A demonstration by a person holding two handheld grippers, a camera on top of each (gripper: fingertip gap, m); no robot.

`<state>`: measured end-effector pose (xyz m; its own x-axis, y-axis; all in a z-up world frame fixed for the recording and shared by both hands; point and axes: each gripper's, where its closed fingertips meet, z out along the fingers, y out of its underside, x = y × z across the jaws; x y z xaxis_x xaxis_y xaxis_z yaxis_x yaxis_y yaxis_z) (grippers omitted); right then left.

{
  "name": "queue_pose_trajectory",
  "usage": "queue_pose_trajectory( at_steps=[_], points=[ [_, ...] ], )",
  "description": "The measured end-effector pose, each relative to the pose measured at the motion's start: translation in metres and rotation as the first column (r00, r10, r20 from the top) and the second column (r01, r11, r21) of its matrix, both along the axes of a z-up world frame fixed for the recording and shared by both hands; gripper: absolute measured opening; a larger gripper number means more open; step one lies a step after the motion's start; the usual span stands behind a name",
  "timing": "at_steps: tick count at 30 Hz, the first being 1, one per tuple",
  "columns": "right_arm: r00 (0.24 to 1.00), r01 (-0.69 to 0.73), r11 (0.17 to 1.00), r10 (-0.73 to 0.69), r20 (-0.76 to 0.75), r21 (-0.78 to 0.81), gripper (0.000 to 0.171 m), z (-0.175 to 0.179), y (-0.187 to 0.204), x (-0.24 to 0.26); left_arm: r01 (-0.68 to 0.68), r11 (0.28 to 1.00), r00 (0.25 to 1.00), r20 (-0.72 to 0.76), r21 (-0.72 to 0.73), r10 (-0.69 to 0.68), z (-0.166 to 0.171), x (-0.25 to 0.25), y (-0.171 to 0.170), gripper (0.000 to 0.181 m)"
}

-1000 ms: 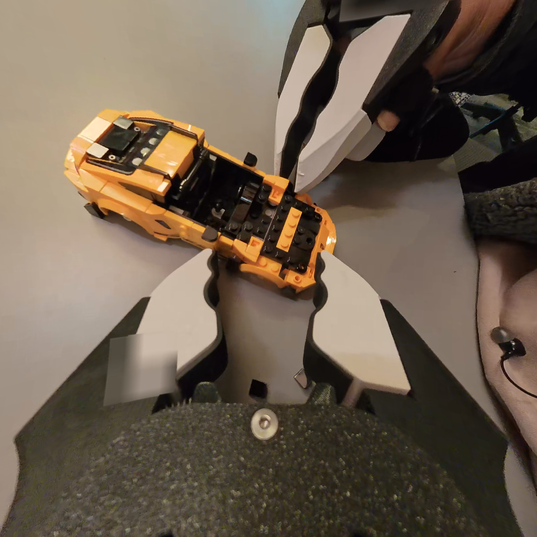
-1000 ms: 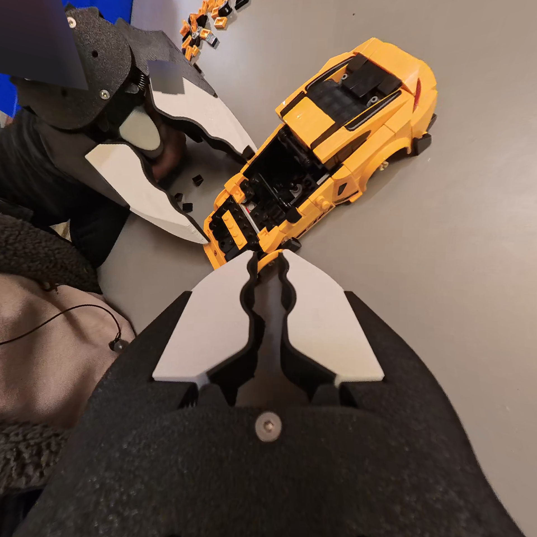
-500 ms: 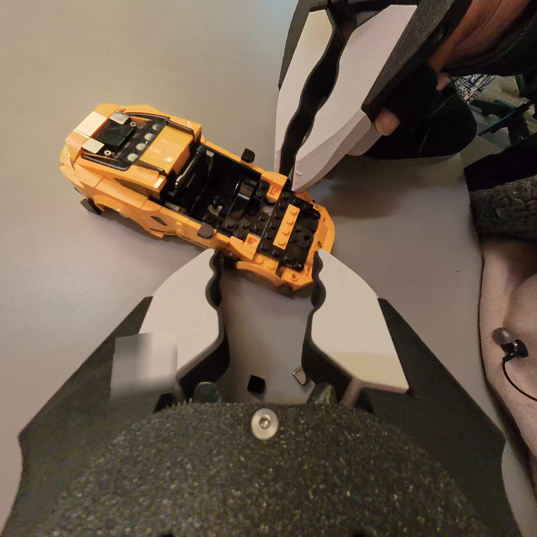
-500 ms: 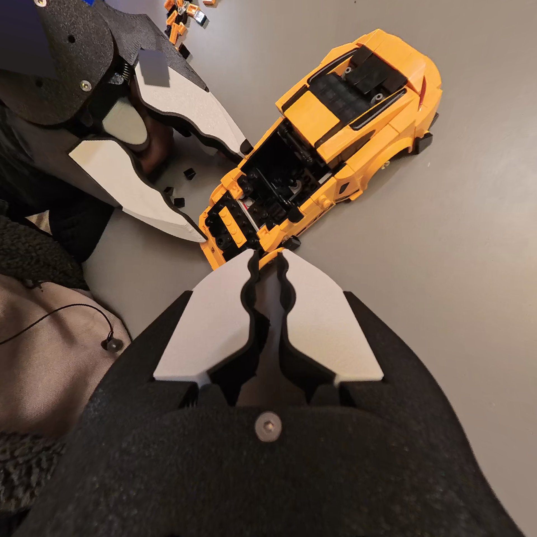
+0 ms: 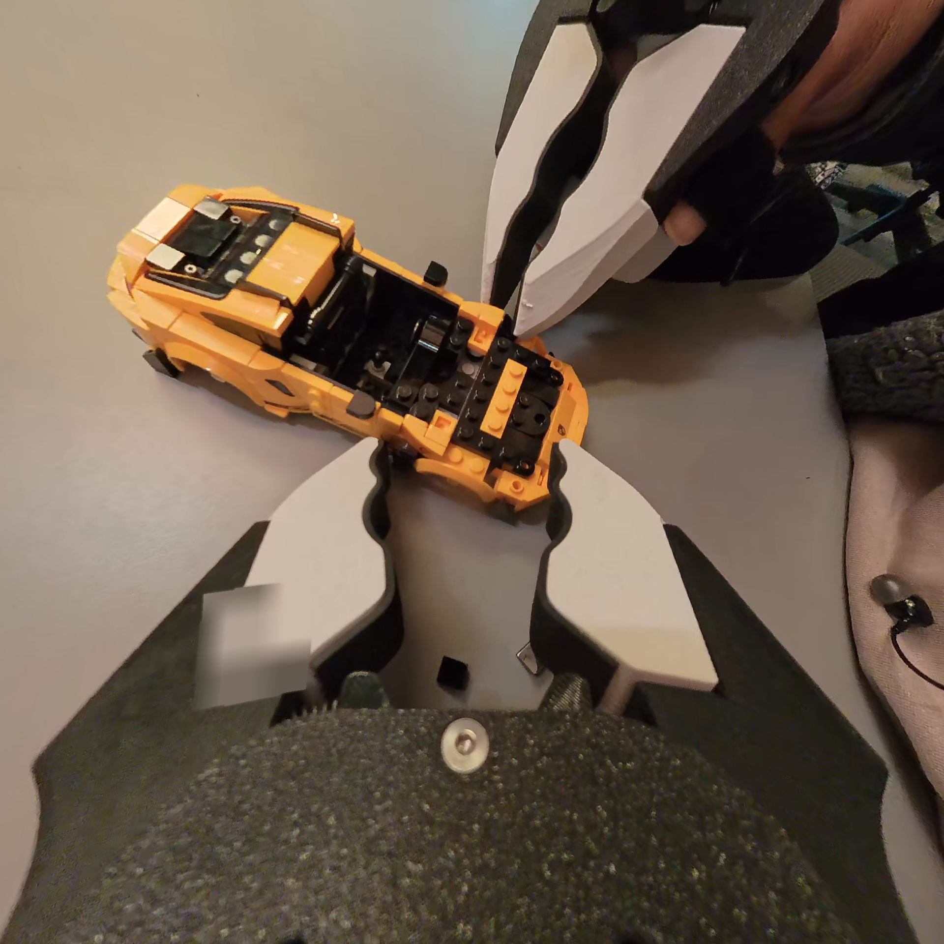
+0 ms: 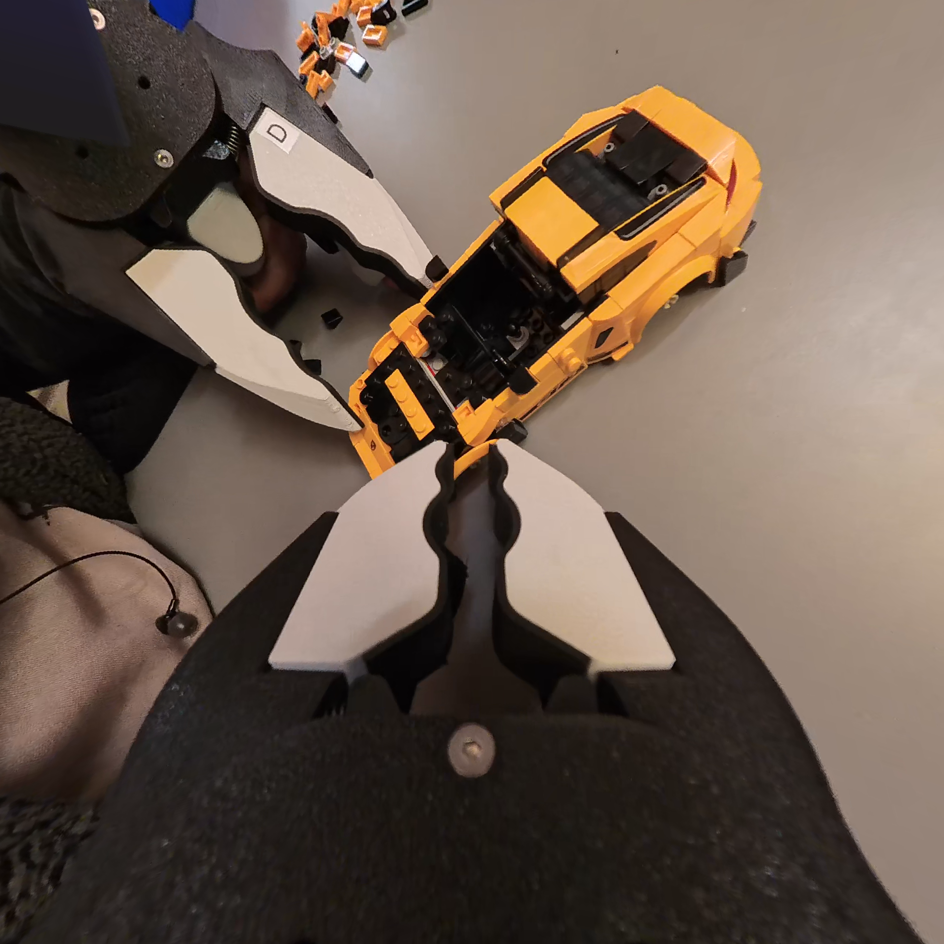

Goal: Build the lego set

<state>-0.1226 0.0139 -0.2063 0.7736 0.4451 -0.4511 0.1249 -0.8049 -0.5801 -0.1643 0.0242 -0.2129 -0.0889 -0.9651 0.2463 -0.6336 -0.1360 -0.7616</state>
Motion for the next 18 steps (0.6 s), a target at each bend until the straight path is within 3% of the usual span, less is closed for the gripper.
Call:
queue_pose_trajectory(
  at_steps=[18],
  points=[
    [1.000, -0.011, 1.000, 0.011, 0.024, 0.009, 0.011, 0.0010, 0.0017, -0.0001, -0.004, 1.000, 1.000, 0.002, 0.001, 0.004, -0.0001, -0.0001, -0.0002, 0.059]
  ],
)
